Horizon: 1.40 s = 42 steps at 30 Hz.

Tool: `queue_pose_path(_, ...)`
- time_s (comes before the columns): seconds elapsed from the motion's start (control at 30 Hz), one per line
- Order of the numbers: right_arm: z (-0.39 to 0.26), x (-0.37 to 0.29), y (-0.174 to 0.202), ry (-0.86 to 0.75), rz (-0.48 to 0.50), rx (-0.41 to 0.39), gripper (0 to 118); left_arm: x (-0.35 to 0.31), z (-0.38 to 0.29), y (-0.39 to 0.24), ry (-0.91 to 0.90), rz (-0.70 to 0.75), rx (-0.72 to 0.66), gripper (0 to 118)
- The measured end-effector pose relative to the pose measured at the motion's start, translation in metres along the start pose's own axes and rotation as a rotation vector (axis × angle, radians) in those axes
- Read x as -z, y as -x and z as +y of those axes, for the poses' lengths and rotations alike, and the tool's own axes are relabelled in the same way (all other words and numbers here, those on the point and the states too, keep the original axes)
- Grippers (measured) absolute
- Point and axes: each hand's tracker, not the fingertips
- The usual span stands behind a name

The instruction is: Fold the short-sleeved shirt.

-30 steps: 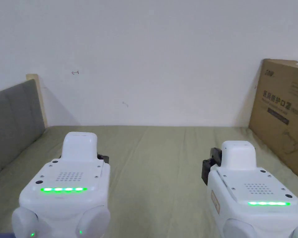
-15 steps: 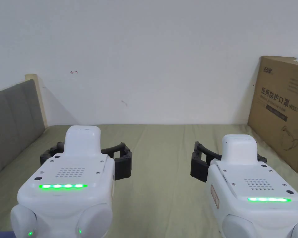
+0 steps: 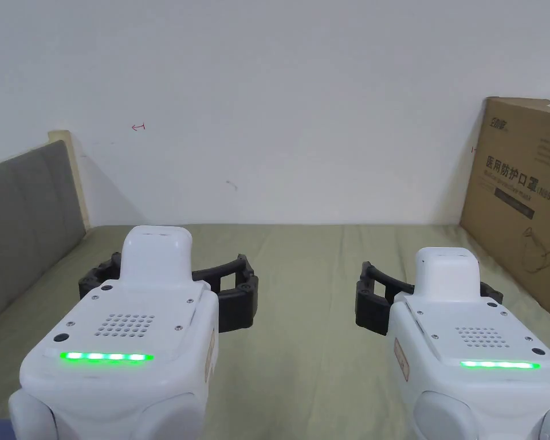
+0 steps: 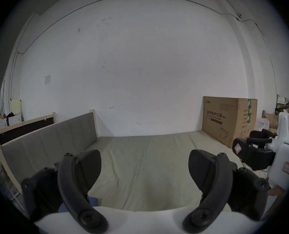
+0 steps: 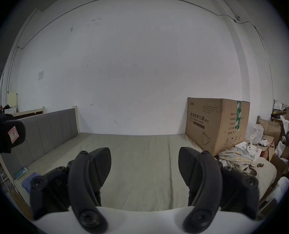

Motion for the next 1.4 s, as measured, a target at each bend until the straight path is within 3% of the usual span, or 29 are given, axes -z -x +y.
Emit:
queue_pose_path(0.27,-0.004,-0.002,0.002,-0.012,-0.027,-0.021,89,0.002,0.000,0.011,0.046,-0.058,-0.088,108)
queue_pose_path(1.4,-0.019,0.000,-0.005,0.045,-0.046,-0.047,89,0.004,-0.013,0.002,0.081,-0.095,0.008,108)
